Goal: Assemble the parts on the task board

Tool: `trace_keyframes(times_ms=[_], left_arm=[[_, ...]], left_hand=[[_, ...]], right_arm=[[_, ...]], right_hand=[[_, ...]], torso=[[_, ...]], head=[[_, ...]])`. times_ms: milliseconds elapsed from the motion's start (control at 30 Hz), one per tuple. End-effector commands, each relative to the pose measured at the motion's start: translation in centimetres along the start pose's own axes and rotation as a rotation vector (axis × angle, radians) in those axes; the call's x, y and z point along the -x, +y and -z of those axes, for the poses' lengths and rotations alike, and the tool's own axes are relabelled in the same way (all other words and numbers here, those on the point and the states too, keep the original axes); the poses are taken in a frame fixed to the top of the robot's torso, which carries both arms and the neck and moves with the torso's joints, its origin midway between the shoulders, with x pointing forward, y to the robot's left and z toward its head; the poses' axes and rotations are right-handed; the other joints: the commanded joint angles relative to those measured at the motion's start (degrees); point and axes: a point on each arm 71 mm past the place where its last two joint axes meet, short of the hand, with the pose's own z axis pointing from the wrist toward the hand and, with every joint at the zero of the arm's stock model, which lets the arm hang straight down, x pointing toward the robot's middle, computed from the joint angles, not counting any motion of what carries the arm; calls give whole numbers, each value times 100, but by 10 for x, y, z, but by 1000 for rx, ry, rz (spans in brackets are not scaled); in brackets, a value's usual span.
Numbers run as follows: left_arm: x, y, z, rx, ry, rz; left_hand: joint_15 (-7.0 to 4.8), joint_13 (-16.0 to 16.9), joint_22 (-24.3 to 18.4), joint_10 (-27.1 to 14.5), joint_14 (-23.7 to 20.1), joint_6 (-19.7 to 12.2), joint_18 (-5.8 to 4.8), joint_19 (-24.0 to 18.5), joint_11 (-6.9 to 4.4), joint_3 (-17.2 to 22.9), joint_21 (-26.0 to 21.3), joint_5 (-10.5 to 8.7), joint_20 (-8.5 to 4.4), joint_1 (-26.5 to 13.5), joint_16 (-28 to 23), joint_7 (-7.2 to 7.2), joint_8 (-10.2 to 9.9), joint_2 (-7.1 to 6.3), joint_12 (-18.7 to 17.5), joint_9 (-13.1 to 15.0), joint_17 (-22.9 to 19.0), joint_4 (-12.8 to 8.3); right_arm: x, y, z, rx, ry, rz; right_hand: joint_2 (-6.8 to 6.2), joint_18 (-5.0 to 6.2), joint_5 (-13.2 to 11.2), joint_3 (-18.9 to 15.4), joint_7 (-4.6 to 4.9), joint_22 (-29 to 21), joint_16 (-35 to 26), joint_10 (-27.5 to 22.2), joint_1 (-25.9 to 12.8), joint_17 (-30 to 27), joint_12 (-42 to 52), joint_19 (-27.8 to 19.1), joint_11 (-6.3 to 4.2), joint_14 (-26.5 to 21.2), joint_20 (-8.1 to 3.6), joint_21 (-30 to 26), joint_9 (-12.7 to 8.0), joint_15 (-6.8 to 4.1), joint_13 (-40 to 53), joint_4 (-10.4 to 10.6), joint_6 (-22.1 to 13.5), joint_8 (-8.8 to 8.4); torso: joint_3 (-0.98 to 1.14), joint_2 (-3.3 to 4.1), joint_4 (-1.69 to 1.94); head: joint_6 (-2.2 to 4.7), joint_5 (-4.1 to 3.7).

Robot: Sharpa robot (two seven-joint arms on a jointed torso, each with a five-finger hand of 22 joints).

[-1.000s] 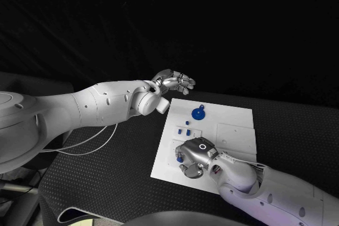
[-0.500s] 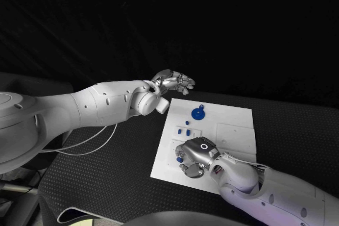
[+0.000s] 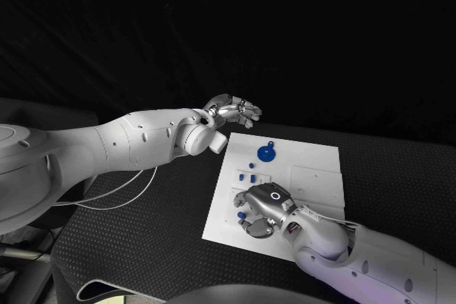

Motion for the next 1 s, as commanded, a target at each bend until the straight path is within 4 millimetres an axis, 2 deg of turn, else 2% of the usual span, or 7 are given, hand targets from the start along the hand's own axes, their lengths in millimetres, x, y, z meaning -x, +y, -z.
trace_keyframes(times_ms=[33,167,400,500,700,800,1000], left_arm=[[-2,-1,0,-5,18,10],[-2,-1,0,-4,18,10],[-3,-1,-1,-4,20,10],[-3,-1,-1,-4,19,10],[-3,-1,-1,-4,19,10],[-2,-1,-1,-4,18,10],[-2,-1,0,-3,18,10]], left_hand=[[28,-9,48,-29,16,-47,3,8,-2,0,-40,-25,41,-57,-21,-2,-19,-17,1,-9,11,40],[28,-9,48,-29,16,-48,3,9,-1,1,-42,-26,41,-57,-22,-2,-19,-16,1,-9,12,41],[28,-9,50,-32,16,-50,3,9,0,1,-44,-26,42,-57,-24,-1,-19,-15,0,-9,14,44],[28,-10,51,-34,17,-52,3,10,1,1,-45,-26,42,-58,-25,-1,-20,-15,0,-10,16,45],[28,-10,53,-37,18,-54,3,11,2,1,-47,-27,42,-59,-26,0,-20,-14,-1,-10,18,48],[28,-11,53,-38,18,-55,3,11,2,1,-48,-27,42,-60,-27,1,-21,-14,-1,-10,19,49],[28,-11,55,-40,19,-57,3,12,3,2,-50,-27,43,-61,-29,2,-21,-12,-1,-10,21,53]], right_arm=[[-2,3,-1,33,23,-20],[-2,4,-1,37,29,-19],[-3,4,-2,36,40,-15],[-4,3,-1,29,46,-7],[-4,2,-1,25,53,2],[-4,2,-1,21,48,7],[-4,-1,0,14,43,13]], right_hand=[[16,114,-26,-52,-72,-10,-41,-95,-59,27,61,-52,36,-42,18,-31,23,34,-31,18,52,29],[39,119,-28,88,-117,-13,-41,-165,89,73,117,-93,52,-99,45,-41,75,51,-56,135,224,137],[54,119,-28,194,-129,-5,-33,-167,187,113,195,-112,47,-120,59,-30,99,49,-63,240,286,174],[103,119,-27,293,-155,-3,-30,-122,255,131,266,-115,30,-124,61,-23,118,35,-55,320,344,206],[393,119,-27,455,-195,0,-26,-59,380,153,363,-118,0,-122,55,-14,143,8,-43,385,421,247],[444,119,-27,495,-202,3,-27,-58,399,162,391,-125,-4,-124,57,-10,150,4,-45,380,437,255],[465,119,-27,544,-208,7,-20,-58,424,174,425,-118,-11,-111,54,2,157,-3,-47,360,449,260]], torso=[[-2,-1,-1],[-3,1,0],[-1,2,1],[-1,2,1],[-1,0,-2],[0,0,-1],[2,0,-2]], head=[[-4,5],[-8,5],[-21,10],[-21,10],[-30,11],[-33,11],[-37,13]])
